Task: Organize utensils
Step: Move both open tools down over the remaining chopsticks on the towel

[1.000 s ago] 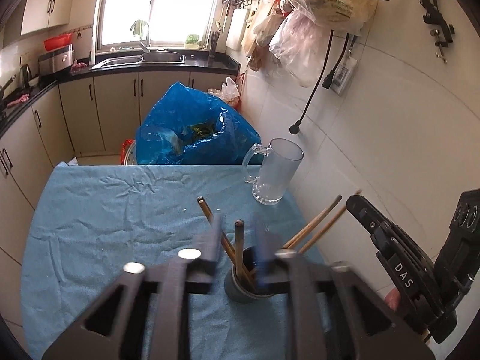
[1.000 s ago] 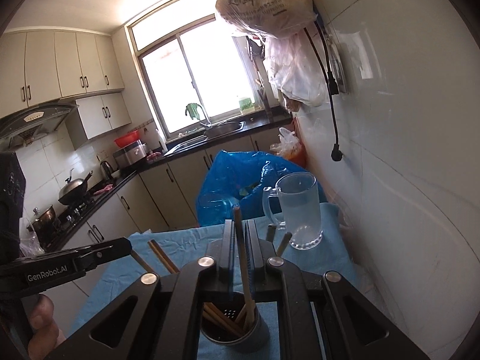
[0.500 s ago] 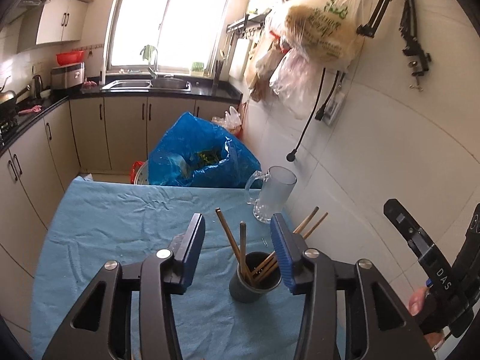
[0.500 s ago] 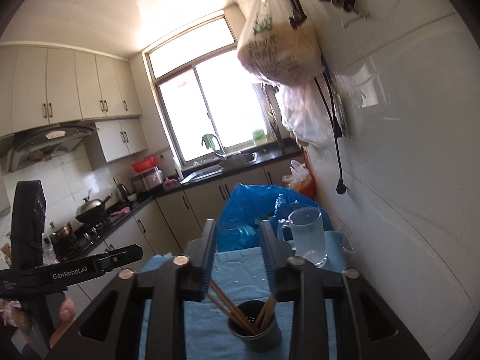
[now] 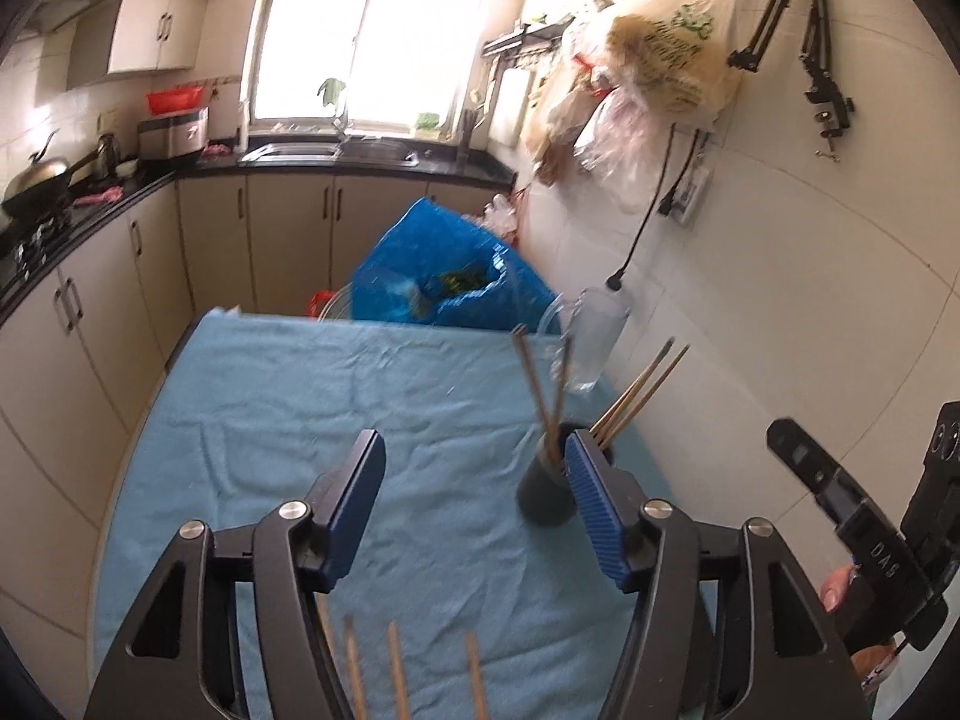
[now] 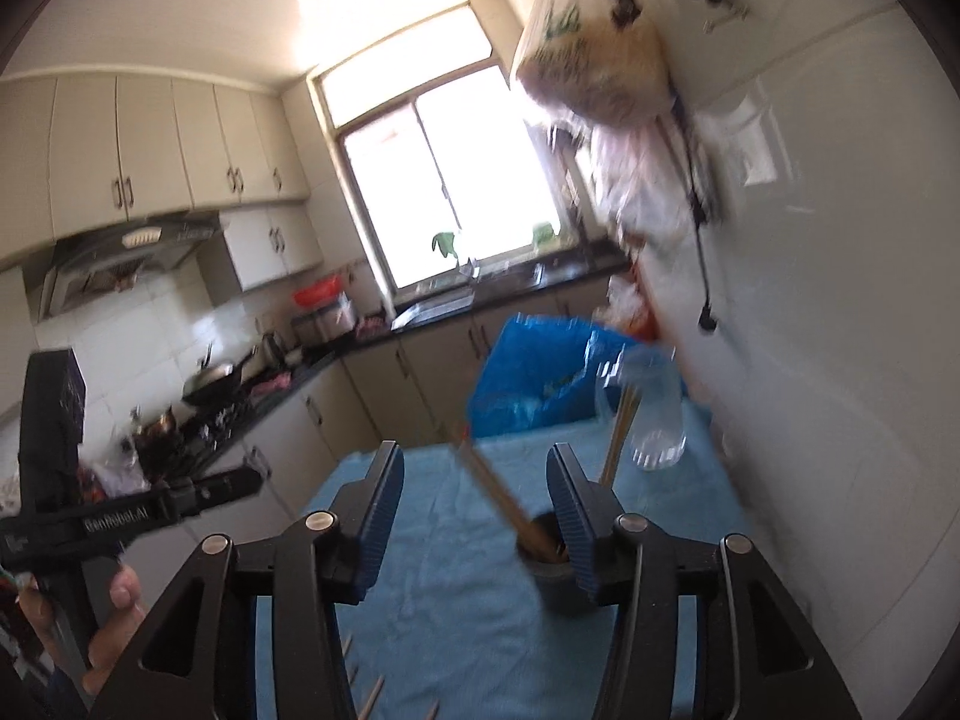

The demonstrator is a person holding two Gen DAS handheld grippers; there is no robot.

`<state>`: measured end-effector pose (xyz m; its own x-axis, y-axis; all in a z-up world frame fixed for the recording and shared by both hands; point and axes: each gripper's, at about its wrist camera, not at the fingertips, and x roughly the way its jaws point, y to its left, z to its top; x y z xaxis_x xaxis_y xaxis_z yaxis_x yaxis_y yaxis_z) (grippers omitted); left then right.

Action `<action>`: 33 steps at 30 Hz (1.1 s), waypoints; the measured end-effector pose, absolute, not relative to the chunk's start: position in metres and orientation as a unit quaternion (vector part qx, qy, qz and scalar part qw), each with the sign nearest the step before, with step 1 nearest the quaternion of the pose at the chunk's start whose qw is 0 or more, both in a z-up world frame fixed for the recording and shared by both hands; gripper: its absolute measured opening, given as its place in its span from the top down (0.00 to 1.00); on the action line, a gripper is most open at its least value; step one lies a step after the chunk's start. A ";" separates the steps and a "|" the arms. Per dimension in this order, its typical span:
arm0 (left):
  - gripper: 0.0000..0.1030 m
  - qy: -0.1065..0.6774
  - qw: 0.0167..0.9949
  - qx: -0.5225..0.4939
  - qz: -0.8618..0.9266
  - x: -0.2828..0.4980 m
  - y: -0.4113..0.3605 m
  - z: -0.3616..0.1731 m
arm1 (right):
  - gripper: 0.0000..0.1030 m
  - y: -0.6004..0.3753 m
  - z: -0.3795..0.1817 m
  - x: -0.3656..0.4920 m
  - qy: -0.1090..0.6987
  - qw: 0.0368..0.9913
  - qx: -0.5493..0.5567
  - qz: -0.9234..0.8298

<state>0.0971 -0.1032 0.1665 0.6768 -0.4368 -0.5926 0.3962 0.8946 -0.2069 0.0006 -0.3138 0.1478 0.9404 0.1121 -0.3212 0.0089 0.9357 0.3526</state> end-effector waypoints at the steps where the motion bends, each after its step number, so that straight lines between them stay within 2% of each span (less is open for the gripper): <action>1: 0.40 0.338 0.914 -0.027 -0.221 0.095 -0.095 0.158 | 0.48 -0.309 0.141 0.001 0.180 0.967 0.177 0.029; 7: 0.40 0.381 0.906 -0.015 -0.185 0.081 -0.052 0.100 | 0.48 -0.274 0.081 0.006 0.269 0.944 0.182 0.054; 18: 0.40 0.494 0.853 -0.065 -0.152 0.066 0.010 -0.010 | 0.48 -0.241 -0.001 0.020 0.389 0.895 0.206 0.076; 21: 0.40 0.499 0.851 -0.064 -0.151 0.063 0.014 -0.018 | 0.48 -0.240 -0.011 0.024 0.407 0.884 0.218 0.071; 26: 0.40 0.492 0.854 -0.063 -0.156 0.060 0.015 -0.021 | 0.60 -0.220 -0.020 0.030 0.432 0.874 0.208 0.079; 33: 0.40 0.499 0.850 -0.067 -0.153 0.064 0.021 -0.028 | 0.62 -0.171 -0.032 0.051 0.470 0.862 0.155 0.112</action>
